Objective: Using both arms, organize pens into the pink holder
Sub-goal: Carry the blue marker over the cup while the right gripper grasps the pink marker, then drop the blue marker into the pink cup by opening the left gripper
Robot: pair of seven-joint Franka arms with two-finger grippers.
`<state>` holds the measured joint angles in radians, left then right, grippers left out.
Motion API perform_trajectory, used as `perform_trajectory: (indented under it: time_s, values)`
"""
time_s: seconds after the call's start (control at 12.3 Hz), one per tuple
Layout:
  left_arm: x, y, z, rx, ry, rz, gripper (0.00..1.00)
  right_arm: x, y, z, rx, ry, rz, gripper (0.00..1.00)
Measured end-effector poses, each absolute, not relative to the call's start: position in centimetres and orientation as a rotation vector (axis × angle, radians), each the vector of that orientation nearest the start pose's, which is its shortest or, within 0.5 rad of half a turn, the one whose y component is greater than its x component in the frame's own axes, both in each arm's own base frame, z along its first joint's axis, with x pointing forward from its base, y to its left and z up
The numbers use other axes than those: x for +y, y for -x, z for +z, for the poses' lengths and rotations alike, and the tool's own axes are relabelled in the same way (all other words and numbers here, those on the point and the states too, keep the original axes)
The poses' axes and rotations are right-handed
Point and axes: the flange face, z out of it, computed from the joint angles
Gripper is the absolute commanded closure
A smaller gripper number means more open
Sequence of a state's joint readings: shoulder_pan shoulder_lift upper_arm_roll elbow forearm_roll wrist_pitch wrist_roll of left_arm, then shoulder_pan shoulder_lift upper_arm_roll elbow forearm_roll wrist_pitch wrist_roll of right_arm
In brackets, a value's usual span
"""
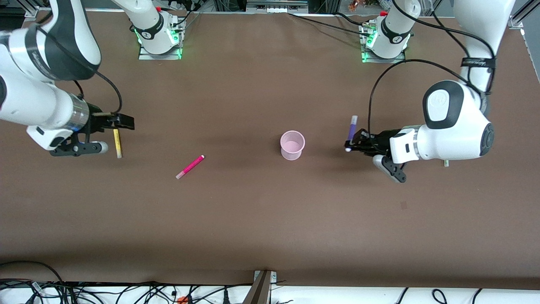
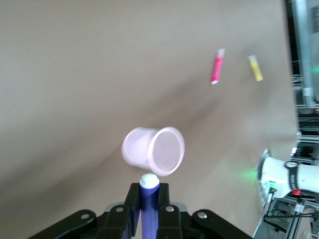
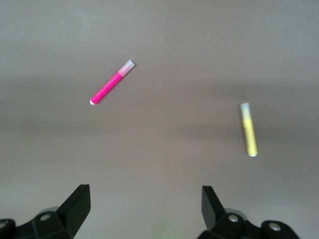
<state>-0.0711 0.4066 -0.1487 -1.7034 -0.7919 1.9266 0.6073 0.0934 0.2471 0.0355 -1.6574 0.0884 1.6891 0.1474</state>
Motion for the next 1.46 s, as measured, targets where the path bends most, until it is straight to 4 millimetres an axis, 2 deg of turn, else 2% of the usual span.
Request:
perform_trajectory:
  time_s: [0.24, 0.49, 0.65, 0.81, 0.97, 1.14, 1.3, 1.46]
  values:
    - [-24.0, -62.5, 35.6, -0.743, -2.15, 0.194, 1.0, 10.8, -61.7, 36.9, 0.406, 2.976, 0.428, 0.01]
    - [-30.4, -61.3, 34.7, -0.946, -2.095, 0.383, 1.0, 15.5, -62.4, 30.1, 0.641, 2.957, 0.416, 0.01]
    - [-32.4, -60.6, 33.5, -1.114, -2.033, 0.449, 1.0, 18.7, -62.4, 26.8, 0.743, 2.948, 0.372, 0.02]
    - [-32.4, -60.4, 32.3, -1.221, -1.982, 0.481, 1.0, 20.1, -62.5, 24.3, 0.799, 2.931, 0.344, 0.02]
    - [-33.0, -59.5, 31.5, -1.271, -1.95, 0.475, 1.0, 19.9, -62.5, 23.0, 0.84, 2.896, 0.371, 0.06]
    - [-34.5, -58.4, 31.1, -1.331, -1.907, 0.47, 1.0, 19.4, -62.5, 22.0, 0.882, 2.863, 0.408, 0.09]
    - [-36.0, -57.3, 30.9, -1.376, -1.875, 0.463, 1.0, 19.5, -62.2, 20.5, 0.92, 2.824, 0.459, 0.18]
    - [-36.9, -56.7, 30.5, -1.463, -1.823, 0.492, 1.0, 19.5, -61.9, 19.2, 0.938, 2.809, 0.493, 0.39]
